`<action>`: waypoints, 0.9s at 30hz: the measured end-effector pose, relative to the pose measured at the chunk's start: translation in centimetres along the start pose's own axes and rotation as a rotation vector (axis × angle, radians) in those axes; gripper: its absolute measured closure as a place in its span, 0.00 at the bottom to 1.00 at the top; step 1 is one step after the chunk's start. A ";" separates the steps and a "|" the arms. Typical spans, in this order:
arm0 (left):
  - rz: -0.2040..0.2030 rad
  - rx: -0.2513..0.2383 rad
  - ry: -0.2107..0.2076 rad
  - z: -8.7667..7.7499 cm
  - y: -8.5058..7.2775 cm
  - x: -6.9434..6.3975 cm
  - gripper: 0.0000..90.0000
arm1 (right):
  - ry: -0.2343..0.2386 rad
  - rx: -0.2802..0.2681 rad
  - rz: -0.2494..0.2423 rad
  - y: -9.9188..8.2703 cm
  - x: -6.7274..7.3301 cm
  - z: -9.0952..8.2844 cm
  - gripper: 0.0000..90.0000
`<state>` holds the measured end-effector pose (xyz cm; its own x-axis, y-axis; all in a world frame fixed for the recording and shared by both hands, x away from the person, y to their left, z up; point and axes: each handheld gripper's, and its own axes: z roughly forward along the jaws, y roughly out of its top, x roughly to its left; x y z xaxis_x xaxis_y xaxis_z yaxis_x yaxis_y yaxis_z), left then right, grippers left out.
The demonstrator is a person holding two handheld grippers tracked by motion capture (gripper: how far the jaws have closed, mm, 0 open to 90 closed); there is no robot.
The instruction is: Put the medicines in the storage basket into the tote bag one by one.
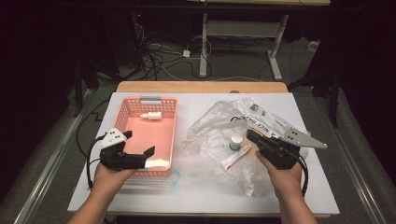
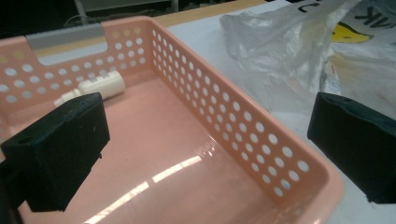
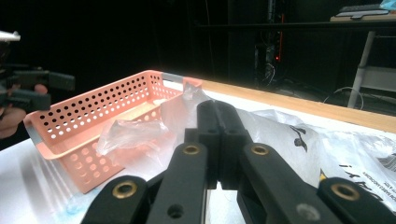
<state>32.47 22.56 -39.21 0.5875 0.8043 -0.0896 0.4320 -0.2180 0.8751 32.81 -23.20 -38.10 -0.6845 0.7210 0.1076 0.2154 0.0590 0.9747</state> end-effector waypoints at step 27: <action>-0.169 0.156 0.115 13.1 4.2 8.1 0.00 | -0.002 0.000 0.003 -0.1 -0.3 -0.3 1.00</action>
<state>48.05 20.89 -42.47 0.4201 0.8921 -0.1662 0.6229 -0.1503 0.7677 32.78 -23.60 -38.13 -0.6827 0.7224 0.1103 0.2175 0.0567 0.9744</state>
